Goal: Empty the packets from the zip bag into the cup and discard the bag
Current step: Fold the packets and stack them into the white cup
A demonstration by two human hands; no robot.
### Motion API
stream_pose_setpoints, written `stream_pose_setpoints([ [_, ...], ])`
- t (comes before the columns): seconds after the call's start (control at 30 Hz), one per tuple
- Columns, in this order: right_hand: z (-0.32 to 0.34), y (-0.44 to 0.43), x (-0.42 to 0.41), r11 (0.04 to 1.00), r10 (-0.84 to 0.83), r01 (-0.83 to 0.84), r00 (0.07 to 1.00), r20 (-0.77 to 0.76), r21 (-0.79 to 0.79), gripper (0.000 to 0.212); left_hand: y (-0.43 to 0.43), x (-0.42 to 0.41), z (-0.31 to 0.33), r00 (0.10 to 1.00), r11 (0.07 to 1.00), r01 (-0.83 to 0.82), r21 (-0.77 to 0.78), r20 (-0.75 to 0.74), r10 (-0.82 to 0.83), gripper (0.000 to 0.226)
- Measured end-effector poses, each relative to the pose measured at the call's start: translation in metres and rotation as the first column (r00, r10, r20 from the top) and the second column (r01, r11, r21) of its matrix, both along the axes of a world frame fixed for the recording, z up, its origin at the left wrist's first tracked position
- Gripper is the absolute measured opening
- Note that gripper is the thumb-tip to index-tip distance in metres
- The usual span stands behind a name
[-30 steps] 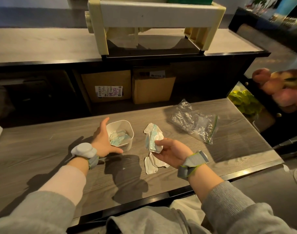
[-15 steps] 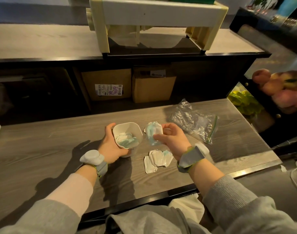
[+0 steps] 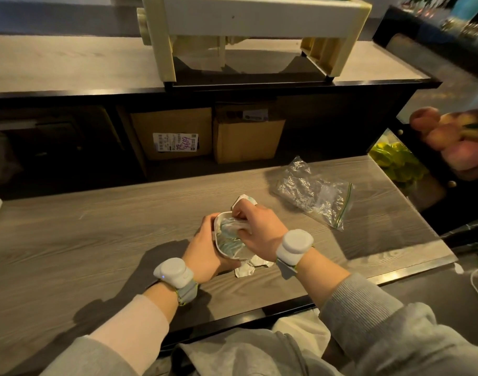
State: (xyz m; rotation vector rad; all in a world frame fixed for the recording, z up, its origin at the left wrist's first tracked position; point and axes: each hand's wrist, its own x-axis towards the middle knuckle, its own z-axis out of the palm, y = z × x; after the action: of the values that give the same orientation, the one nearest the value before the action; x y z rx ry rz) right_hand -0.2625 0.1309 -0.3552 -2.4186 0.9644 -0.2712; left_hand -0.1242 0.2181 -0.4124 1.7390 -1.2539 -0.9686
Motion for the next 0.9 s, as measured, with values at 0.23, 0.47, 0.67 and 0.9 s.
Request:
stream_pose_setpoints([
  [0.23,-0.007,-0.002,0.001,0.999,0.04,-0.041,0.99,-0.138,-0.006,0.036,-0.001,-0.003,0.0,0.997,0.998,0.061,0.003,0.047,-0.061,0.099],
  [0.47,-0.011,-0.001,0.0,0.997,0.07,-0.073,0.96,-0.272,-0.002,0.036,0.003,-0.007,-0.001,0.994,0.995,0.095,-0.01,0.052,-0.095,0.097],
  [0.67,-0.015,0.002,0.002,0.979,0.045,-0.095,0.963,-0.266,-0.181,0.044,0.004,-0.007,-0.003,0.997,0.997,0.083,0.007,0.002,-0.083,0.102],
  [0.9,-0.019,0.005,0.003,0.955,-0.014,-0.05,0.976,-0.215,-0.292,0.036,0.004,-0.006,0.0,0.997,0.997,0.078,0.006,0.012,-0.078,0.102],
])
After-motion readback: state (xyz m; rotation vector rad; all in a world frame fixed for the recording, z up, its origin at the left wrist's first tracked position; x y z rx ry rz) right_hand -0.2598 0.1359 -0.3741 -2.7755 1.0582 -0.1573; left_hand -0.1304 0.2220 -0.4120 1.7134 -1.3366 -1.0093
